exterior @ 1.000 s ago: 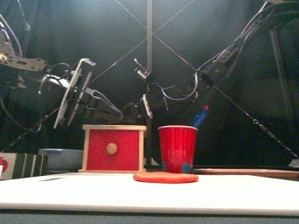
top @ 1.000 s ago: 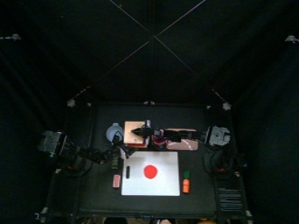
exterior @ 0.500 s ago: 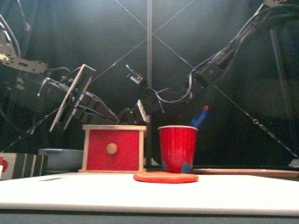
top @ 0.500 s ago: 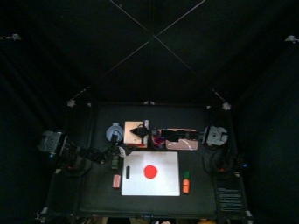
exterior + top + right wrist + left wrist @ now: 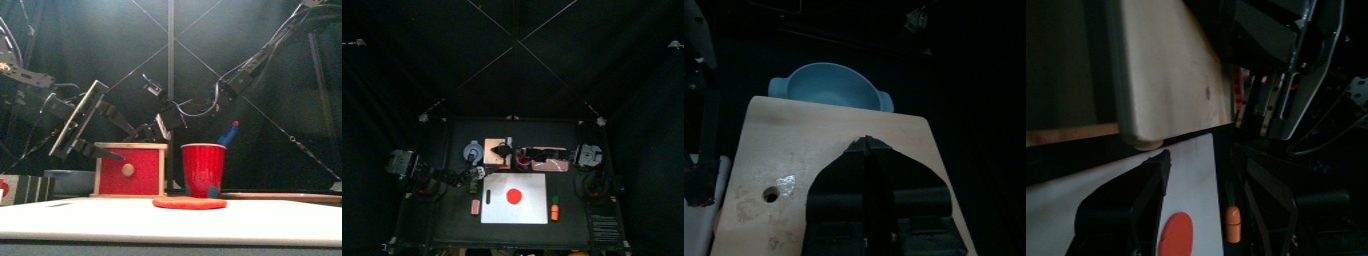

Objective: Get the cutter from the drawer then cut the dough then place the extra dough in the bowl
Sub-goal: Open the drawer

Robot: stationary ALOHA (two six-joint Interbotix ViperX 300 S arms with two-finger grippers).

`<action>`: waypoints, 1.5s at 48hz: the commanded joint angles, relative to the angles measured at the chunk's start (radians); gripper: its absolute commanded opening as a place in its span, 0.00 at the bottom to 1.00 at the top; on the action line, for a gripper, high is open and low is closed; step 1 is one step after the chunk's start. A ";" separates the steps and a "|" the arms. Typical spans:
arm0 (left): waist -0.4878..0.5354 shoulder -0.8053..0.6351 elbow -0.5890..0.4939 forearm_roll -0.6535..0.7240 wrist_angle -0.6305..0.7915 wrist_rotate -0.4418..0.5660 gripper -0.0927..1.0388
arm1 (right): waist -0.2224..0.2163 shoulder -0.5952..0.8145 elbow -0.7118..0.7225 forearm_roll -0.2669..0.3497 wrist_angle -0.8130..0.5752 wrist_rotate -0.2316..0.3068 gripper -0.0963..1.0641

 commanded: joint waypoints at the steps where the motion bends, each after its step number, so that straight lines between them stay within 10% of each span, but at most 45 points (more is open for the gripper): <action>1: -0.005 0.020 -0.021 0.002 0.008 -0.018 0.84 | 0.008 -0.002 -0.003 -0.003 0.015 -0.003 0.06; 72: 0.080 0.123 -0.071 -0.112 -0.005 0.190 0.71 | 0.061 0.000 -0.021 0.003 0.031 0.002 0.06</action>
